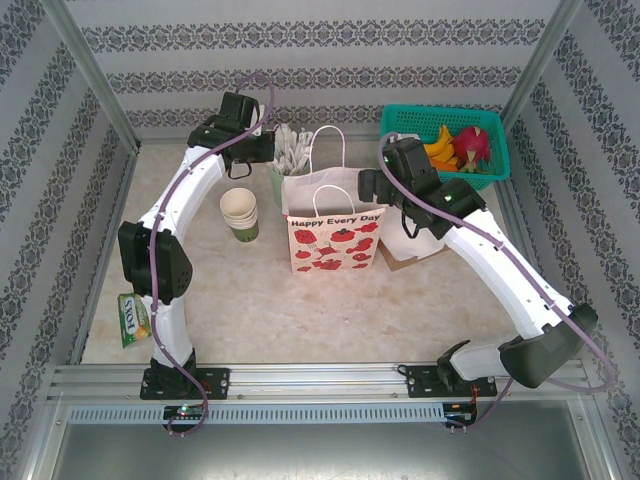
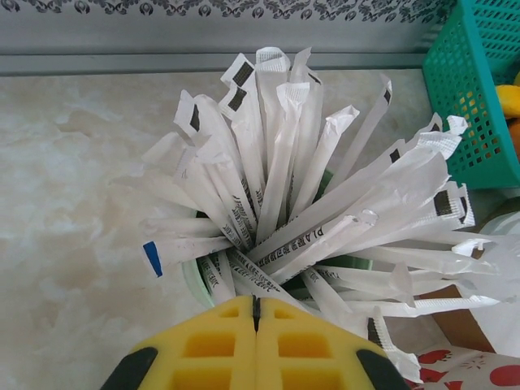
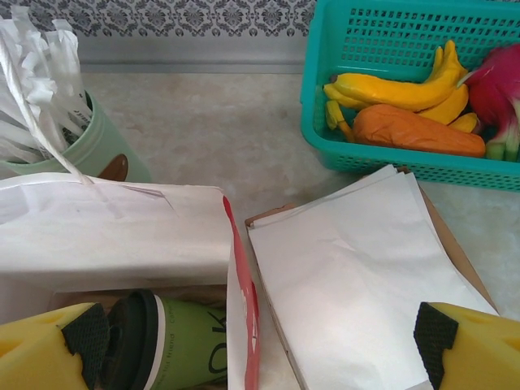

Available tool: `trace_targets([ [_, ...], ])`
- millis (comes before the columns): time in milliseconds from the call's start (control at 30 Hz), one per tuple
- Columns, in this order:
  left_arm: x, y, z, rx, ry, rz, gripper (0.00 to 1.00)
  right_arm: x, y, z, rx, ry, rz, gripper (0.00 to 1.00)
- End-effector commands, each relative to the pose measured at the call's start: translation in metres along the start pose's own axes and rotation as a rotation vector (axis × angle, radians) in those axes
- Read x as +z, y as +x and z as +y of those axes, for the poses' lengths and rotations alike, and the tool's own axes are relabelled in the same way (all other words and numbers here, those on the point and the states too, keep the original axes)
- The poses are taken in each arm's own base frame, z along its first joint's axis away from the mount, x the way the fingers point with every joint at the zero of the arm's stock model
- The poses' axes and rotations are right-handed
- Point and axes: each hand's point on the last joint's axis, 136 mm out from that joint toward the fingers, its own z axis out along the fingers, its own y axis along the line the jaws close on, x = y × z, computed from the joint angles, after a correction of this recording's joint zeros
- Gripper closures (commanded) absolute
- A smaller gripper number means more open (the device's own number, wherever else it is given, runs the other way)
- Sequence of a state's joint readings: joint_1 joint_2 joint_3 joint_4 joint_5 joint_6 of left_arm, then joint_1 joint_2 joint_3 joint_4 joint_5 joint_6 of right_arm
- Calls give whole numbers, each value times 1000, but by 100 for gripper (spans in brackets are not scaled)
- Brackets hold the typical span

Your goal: Pack the takeout coffee

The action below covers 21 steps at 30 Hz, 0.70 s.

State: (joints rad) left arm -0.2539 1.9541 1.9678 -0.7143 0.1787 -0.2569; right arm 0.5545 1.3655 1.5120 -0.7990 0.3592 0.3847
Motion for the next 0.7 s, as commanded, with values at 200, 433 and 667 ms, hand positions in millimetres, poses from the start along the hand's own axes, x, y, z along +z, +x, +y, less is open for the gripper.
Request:
trace_targets([
  [200, -123, -16, -5, 36, -34, -107, 100, -28, -18, 5, 14, -158, -102, 2],
  [433, -262, 8, -43, 48, 167, -249, 100, -14, -11, -51, 55, -68, -72, 2],
  [667, -354, 28, -99, 101, 505, -345, 100, 28, 43, -127, 246, 69, 108, 2],
])
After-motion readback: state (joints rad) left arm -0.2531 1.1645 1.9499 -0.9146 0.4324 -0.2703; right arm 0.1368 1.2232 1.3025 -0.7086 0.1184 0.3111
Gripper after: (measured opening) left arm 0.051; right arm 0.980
